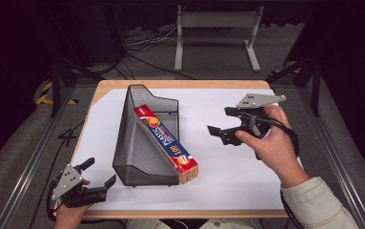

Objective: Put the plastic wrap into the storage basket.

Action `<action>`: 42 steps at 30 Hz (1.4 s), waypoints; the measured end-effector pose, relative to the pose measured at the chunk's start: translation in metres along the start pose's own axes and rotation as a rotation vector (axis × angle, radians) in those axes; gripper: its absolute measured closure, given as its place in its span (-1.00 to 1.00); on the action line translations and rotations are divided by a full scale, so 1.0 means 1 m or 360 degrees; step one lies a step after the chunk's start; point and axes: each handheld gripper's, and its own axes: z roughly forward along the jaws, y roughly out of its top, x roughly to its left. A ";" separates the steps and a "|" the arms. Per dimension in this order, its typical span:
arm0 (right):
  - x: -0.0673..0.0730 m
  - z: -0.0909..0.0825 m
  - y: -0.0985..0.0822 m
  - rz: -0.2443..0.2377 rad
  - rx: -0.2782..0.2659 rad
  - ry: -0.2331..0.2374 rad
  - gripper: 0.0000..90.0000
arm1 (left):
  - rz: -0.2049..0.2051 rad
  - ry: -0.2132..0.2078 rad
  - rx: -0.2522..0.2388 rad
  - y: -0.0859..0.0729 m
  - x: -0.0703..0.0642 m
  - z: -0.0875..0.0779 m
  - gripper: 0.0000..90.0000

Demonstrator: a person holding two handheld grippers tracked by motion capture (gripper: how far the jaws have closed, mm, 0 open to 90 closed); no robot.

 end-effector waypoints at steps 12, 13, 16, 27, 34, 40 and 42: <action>-0.043 -0.039 -0.054 -0.0014 -0.0072 -0.0115 -0.65 | 0.0002 0.0009 0.0002 0.000 0.000 0.000 -0.86; -0.046 -0.041 -0.061 -0.0004 -0.0082 -0.0123 -0.65 | 0.0002 0.0009 0.0002 0.000 0.000 0.000 -0.86; -0.053 -0.046 -0.082 0.0016 -0.0095 -0.0138 -0.67 | 0.0002 0.0011 0.0001 0.000 0.000 0.000 -0.86; -0.068 -0.044 -0.149 0.0113 -0.0048 -0.0171 -0.67 | 0.0030 0.0018 0.0011 0.000 -0.002 0.001 -0.86; -0.073 -0.034 -0.182 0.0175 -0.0022 -0.0162 -0.67 | 0.0027 0.0016 0.0010 0.000 -0.001 0.001 -0.86; -0.077 -0.027 -0.195 0.0180 0.0032 -0.0169 -0.67 | 0.0022 0.0010 0.0007 0.000 -0.001 0.001 -0.86; -0.077 -0.027 -0.200 0.0199 0.0013 -0.0157 -0.67 | 0.0023 0.0011 0.0008 0.000 -0.001 0.001 -0.86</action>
